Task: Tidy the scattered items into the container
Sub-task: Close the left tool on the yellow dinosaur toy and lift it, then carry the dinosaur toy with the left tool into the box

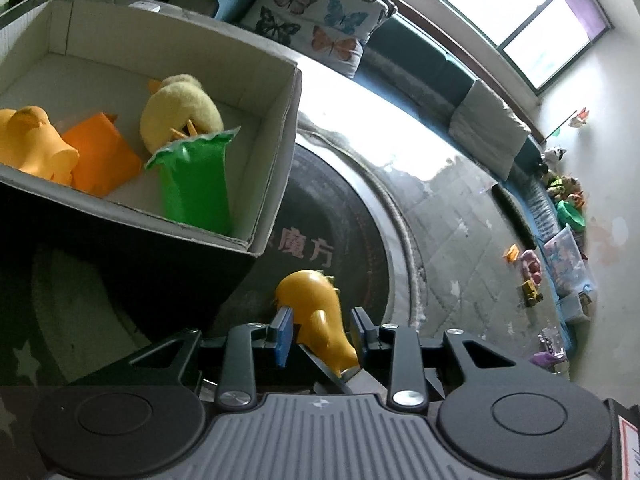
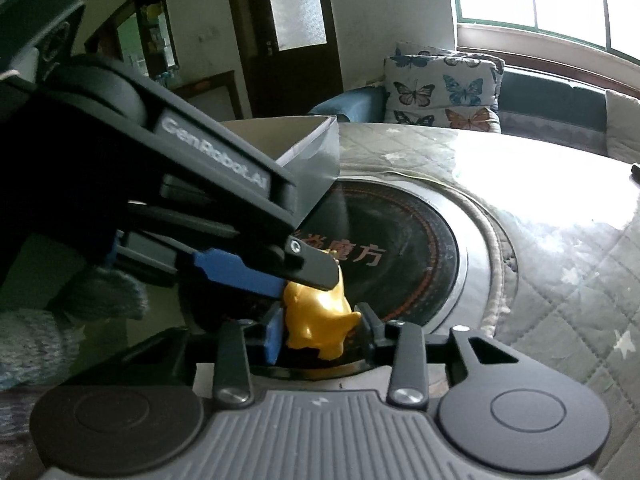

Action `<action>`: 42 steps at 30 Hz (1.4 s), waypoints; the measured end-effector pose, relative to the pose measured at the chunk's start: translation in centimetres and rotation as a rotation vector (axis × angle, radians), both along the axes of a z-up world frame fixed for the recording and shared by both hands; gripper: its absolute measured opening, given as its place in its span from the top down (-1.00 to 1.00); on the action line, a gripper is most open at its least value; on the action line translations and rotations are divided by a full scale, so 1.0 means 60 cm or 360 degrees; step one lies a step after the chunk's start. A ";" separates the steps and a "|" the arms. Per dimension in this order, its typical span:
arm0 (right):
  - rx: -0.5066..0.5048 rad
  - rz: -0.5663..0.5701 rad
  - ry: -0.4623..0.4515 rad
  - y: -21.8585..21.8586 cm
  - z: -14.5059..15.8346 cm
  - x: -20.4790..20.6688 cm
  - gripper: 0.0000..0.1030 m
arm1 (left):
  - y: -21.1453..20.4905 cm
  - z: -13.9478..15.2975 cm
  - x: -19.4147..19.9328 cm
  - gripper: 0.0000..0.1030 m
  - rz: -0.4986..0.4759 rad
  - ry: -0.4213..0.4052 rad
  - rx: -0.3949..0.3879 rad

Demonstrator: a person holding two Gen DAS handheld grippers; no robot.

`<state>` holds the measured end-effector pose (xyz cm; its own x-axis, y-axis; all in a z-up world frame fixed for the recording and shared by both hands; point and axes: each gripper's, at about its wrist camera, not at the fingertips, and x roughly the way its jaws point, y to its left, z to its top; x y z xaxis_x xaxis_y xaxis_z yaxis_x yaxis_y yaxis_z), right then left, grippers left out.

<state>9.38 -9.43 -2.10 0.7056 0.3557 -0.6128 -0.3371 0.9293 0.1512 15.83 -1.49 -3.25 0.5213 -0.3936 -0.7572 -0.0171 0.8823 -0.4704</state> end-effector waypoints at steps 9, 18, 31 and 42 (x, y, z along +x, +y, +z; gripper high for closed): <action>0.0027 -0.0014 0.0007 0.004 -0.004 -0.011 0.34 | 0.001 -0.006 0.002 0.32 -0.0013 0.0040 0.0009; 0.0050 -0.0088 -0.0006 0.007 -0.001 -0.031 0.35 | -0.005 0.008 -0.014 0.51 -0.0086 -0.0022 -0.0011; 0.0089 -0.0167 -0.0165 0.024 0.047 -0.088 0.35 | 0.016 0.066 -0.056 0.53 -0.0108 -0.0172 -0.0047; 0.0076 -0.0099 -0.0342 0.071 0.104 -0.086 0.35 | 0.061 0.132 -0.073 0.53 -0.0045 -0.0347 -0.0057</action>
